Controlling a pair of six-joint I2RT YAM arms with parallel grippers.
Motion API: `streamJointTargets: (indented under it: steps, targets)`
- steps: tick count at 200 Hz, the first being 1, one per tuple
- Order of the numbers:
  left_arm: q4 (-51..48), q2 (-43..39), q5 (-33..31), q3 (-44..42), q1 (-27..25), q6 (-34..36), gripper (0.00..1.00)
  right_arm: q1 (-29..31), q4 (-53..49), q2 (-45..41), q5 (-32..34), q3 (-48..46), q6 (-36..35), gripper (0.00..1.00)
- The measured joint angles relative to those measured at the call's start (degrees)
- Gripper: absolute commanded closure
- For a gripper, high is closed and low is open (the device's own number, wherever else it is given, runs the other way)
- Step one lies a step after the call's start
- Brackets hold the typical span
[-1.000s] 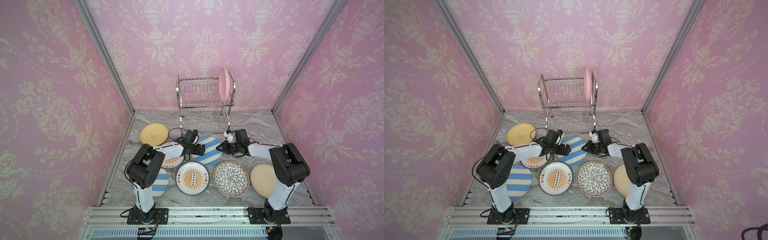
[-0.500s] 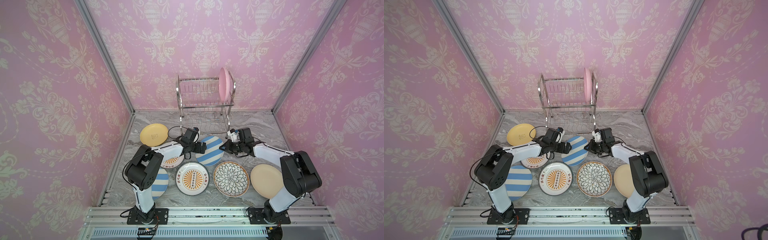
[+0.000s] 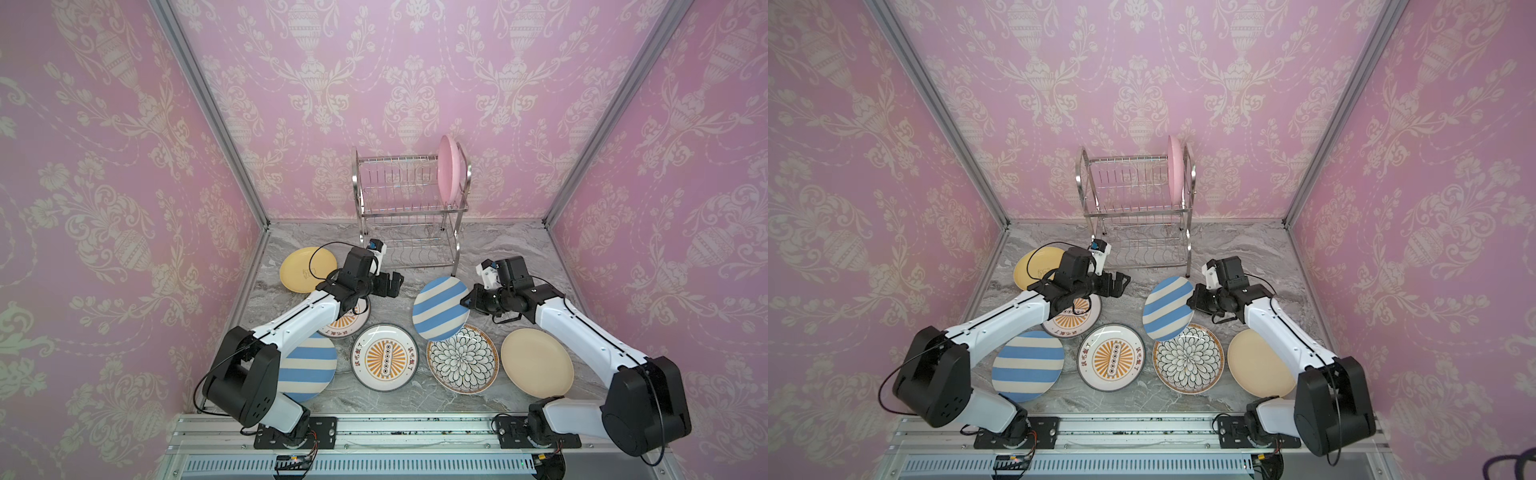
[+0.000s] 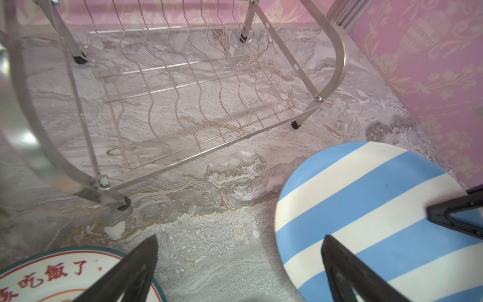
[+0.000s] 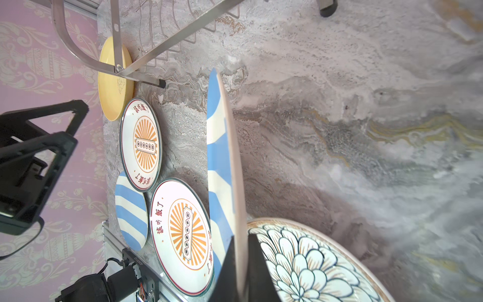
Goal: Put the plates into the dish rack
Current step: 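Lift the striped plate upright with the right gripper while the left gripper withdraws, then carry the upright striped plate with the right gripper up toward the rack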
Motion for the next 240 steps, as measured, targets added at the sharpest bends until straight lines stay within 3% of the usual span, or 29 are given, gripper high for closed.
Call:
streamJointTargets:
  steps: [48,83,115,167,240]
  targets:
    - [8.2,-11.4,1.8,-3.9,11.1,2.2,0.01,0.0,-18.1,-14.1,6.3,7.4,-3.2,1.0]
    - [18.9,-8.5,7.2,-4.8,17.6,2.1,0.01,0.0,-26.1,-23.4,8.2,16.5,-5.4,1.0]
    - [29.3,-0.5,16.4,-4.0,22.6,0.6,0.01,0.1,-29.3,-24.3,8.2,26.5,-8.5,1.0]
    - [40.8,12.8,28.3,1.6,23.1,-1.9,0.01,0.2,-27.1,-18.3,8.5,35.9,-12.4,1.0]
    - [42.8,18.2,31.6,10.4,22.4,-0.2,0.01,0.4,-25.6,-13.9,9.6,36.5,-15.4,1.0]
